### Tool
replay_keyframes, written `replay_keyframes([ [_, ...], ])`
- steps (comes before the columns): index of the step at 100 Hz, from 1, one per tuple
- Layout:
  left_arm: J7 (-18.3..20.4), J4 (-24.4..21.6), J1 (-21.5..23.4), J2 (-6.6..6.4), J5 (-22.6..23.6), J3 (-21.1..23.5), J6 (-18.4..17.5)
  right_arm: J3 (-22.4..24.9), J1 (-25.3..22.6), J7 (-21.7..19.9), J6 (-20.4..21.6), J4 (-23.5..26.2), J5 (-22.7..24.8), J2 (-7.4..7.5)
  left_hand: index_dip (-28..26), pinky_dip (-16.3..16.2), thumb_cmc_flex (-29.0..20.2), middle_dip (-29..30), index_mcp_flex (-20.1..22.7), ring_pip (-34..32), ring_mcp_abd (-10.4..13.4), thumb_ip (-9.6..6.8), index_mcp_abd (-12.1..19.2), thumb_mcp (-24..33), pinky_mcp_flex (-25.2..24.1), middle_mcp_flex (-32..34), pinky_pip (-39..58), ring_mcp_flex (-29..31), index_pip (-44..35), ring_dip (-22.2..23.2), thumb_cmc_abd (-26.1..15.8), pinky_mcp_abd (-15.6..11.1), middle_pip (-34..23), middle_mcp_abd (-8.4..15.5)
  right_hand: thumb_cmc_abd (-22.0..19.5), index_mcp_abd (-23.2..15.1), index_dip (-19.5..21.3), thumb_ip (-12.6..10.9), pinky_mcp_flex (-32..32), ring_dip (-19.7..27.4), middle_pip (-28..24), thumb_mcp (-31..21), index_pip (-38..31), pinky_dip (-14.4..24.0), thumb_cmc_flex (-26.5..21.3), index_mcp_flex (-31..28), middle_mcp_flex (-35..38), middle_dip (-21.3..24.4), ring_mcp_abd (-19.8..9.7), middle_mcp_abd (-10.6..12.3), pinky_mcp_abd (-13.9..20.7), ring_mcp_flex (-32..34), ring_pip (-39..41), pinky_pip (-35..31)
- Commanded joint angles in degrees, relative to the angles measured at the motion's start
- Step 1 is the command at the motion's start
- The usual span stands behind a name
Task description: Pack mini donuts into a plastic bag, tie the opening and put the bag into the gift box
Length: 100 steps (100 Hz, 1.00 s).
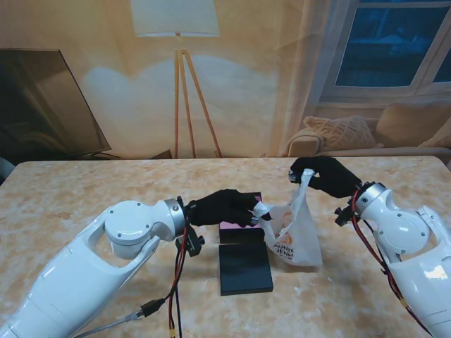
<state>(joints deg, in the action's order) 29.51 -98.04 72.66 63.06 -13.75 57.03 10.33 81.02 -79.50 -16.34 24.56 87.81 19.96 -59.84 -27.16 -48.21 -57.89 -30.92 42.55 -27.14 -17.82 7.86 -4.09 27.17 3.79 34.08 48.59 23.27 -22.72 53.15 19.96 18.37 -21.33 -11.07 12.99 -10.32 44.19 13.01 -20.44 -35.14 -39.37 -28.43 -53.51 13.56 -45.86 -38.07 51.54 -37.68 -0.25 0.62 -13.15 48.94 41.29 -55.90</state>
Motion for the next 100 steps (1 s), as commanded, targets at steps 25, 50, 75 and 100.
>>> replay_keyframes([
  [25,6.14,2.15,-2.29,-1.04,-3.0,0.23,-0.28,-0.26,0.34,-1.73,-0.32,-0.14,-0.08,-0.15,5.92,2.74,3.49,6.03,-8.42,7.94,1.17,-3.57,4.89,12.88,-1.02,-1.79,-5.13,-1.75,8.57,-8.29,-2.97,-0.22,5.39,0.21,-0.9,-8.63,2.26,-3.78,0.12,-0.86,-0.6,-6.76,-0.71,0.89,-6.34,-0.63,0.02,-0.85,-0.55,-0.41,0.44,0.39,0.26,-1.17],
  [50,3.16,1.58,-2.37,-0.71,-0.28,-0.6,-0.22,-0.22,0.29,-2.09,-0.33,-0.09,0.0,-0.06,3.55,0.49,-13.25,-1.59,-2.51,2.83,2.45,-0.38,12.05,13.04,0.6,-1.72,-1.75,1.49,-3.87,11.62,-2.91,-1.55,-0.9,0.62,-0.9,-8.67,2.54,-3.79,0.08,-0.94,-0.65,-7.01,-0.68,0.91,-6.25,-0.69,0.1,-0.96,-0.67,-0.51,0.17,0.62,0.43,-1.21],
  [75,-1.51,1.66,-2.41,0.1,2.6,-1.81,-2.66,-0.38,0.5,-2.68,-0.16,-0.13,-0.5,0.05,1.46,-0.09,-16.08,-8.38,4.58,2.52,3.51,4.09,15.83,21.33,2.27,-0.95,2.14,7.33,-15.63,27.8,4.37,-2.32,-7.1,4.96,-0.84,-8.72,2.67,-3.76,-0.07,-1.12,-0.69,-7.11,-0.61,1.04,-6.16,-0.76,0.12,-1.06,-0.62,-0.44,0.12,0.63,0.69,-1.52],
  [100,-4.48,1.4,-1.85,0.5,4.61,-2.46,-5.75,-0.8,1.22,-3.09,-0.07,-0.29,-1.51,0.04,1.68,1.45,-15.38,-3.95,10.48,3.78,3.72,2.88,15.14,18.62,2.02,-0.33,2.88,5.03,-24.66,19.05,3.82,-2.66,-5.39,5.38,-0.83,-8.8,2.74,-3.72,-0.08,-1.06,-0.63,-7.11,-0.49,1.04,-6.1,-0.72,0.12,-1.07,-0.65,-0.45,0.3,0.49,0.5,-1.48],
])
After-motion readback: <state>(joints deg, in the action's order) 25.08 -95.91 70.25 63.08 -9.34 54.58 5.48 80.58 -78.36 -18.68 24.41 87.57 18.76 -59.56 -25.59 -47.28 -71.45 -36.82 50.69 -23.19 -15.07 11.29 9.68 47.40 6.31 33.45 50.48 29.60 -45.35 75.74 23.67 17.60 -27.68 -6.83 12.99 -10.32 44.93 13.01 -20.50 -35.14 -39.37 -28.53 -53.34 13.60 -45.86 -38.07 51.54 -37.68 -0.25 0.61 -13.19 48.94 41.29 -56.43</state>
